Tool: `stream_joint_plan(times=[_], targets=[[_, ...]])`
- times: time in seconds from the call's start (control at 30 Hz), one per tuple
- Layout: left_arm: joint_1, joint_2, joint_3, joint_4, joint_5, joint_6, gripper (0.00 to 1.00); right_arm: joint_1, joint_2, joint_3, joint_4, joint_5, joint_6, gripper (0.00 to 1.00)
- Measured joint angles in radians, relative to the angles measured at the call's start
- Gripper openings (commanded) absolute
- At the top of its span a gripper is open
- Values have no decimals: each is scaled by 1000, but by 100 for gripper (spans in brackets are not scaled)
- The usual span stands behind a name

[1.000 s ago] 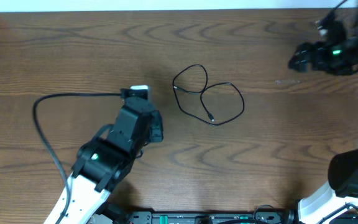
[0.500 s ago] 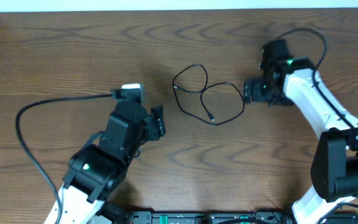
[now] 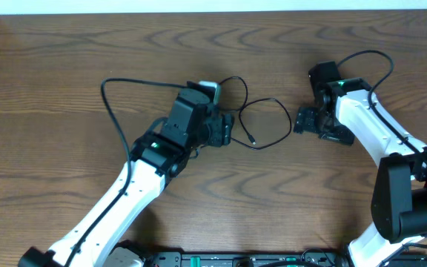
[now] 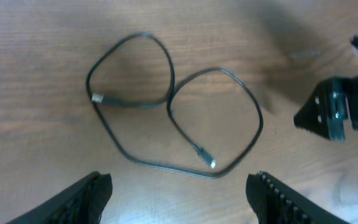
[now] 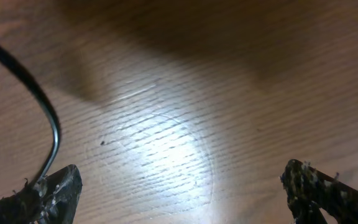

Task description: Untangle cables

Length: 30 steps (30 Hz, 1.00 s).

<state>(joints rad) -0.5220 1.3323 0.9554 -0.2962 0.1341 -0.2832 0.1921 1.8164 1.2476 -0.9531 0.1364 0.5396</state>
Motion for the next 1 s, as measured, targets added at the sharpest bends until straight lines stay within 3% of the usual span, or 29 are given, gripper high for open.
stream_joint_plan(times=[0.07,0.2,0.47,0.53,0.73,0.8,1.0], targets=[[0,17,0,24,2,1,65,0,-1,0,-2,16,18,99],[0,77,0,35,-45,4,65,0,-2,0,-19,71,79,99],[3,229,0,137,-293,4,66,4,-2,0,68,178,161,99],[7,271,0,198,-322,4,71,4,-2,0,91,182,161,99],[40,442,-1,370,-357,7,72,8,-2,0,150,186,161,99],[40,473,-1,426,-358,8,78,9,-4,0,164,185,161,99],[40,481,-2,559,-359,11,79,9,-4,0,180,152,152,99]])
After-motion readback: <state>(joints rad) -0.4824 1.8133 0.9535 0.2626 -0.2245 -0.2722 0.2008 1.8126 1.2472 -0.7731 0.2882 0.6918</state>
